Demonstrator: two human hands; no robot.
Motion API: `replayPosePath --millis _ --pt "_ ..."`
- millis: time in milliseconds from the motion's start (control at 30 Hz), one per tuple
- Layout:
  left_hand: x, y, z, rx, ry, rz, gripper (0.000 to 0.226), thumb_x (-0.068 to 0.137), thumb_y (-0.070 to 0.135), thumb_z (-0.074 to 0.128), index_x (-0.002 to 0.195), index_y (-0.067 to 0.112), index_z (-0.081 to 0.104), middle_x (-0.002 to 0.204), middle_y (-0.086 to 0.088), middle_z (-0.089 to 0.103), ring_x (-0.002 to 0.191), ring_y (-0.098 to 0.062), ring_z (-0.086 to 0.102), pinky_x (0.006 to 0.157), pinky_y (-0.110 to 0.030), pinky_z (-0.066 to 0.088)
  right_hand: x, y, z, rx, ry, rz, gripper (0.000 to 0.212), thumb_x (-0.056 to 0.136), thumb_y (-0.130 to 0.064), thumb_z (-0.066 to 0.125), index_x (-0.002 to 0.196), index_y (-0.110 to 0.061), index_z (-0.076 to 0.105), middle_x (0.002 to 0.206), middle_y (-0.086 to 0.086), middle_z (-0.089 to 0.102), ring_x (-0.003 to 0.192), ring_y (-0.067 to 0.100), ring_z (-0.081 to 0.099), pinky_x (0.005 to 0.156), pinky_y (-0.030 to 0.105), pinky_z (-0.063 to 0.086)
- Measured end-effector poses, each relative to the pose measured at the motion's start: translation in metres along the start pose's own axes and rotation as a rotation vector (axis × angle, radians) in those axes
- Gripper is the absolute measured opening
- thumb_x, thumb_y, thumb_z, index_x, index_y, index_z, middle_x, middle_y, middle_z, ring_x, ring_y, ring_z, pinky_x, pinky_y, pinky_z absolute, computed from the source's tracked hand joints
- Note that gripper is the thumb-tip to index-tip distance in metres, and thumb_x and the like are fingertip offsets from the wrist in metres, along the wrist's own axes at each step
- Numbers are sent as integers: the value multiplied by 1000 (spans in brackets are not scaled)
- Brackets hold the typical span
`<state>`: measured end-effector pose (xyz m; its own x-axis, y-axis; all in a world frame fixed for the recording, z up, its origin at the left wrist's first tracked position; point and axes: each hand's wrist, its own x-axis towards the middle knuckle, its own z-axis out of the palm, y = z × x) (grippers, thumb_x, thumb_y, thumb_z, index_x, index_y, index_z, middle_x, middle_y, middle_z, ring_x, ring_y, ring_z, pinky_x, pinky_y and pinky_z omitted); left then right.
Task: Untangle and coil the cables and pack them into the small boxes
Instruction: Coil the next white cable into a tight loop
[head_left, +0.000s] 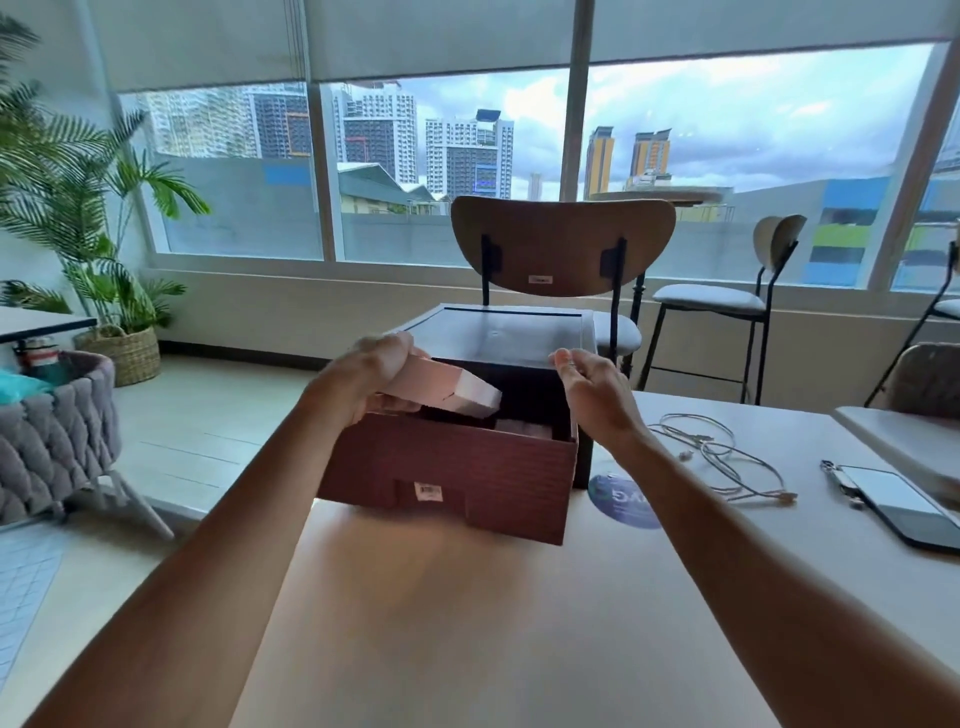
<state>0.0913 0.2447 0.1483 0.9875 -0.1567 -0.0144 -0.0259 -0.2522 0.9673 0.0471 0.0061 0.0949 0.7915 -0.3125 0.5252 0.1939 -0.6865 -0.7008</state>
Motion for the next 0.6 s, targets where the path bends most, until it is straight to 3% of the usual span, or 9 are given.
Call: replayPosePath --millis 100,200,267,333,433,500,533,600 --pt "13 4 9 140 19 -5 28 101 25 42 108 10 64 86 -14 63 66 -24 58 58 -28 47 12 2 5 -41 -117 21 55 107 -43 28 117 -1 62 118 15 65 118 31 55 101 41 42" --pt "29 -2 15 321 11 4 23 99 25 49 106 8 62 97 -15 64 79 -25 58 62 -30 40 21 8 11 -156 -204 44 59 106 -48 19 129 -11 58 140 10 53 141 28 35 118 46 22" --pt "43 -10 19 401 -48 25 25 101 21 46 108 6 64 108 -15 63 94 -27 59 76 -35 44 26 14 15 -249 -210 46 53 106 -48 18 111 -17 60 137 9 55 138 25 37 118 47 19" --pt "53 -18 22 458 -110 52 29 103 12 38 114 7 64 115 -10 61 98 -22 57 88 -36 46 29 18 18 -281 -183 53 55 106 -48 17 105 -17 62 132 6 60 134 23 42 117 46 20" --pt "63 -22 22 554 -225 77 32 101 3 34 102 19 61 110 -5 56 87 -14 52 78 -28 42 30 23 22 -297 -146 57 59 105 -49 17 126 -16 61 141 2 55 140 19 35 120 43 15" --pt "68 -24 20 637 -324 56 35 98 -1 39 120 15 62 112 -6 60 90 -15 56 69 -23 44 26 22 23 -313 -131 42 55 106 -48 18 139 -20 52 148 -1 48 144 17 29 121 40 11" --pt "70 -25 19 691 -365 47 41 97 -2 43 132 13 58 120 -9 61 98 -19 59 68 -24 46 24 21 24 -317 -126 30 54 106 -47 19 142 -21 50 150 -2 46 145 17 27 121 39 9" --pt "72 -28 18 825 -403 67 49 93 -1 50 137 18 56 130 -10 61 109 -23 61 74 -27 51 21 19 24 -321 -117 12 52 106 -46 21 143 -23 48 151 -4 45 145 16 26 121 38 8"
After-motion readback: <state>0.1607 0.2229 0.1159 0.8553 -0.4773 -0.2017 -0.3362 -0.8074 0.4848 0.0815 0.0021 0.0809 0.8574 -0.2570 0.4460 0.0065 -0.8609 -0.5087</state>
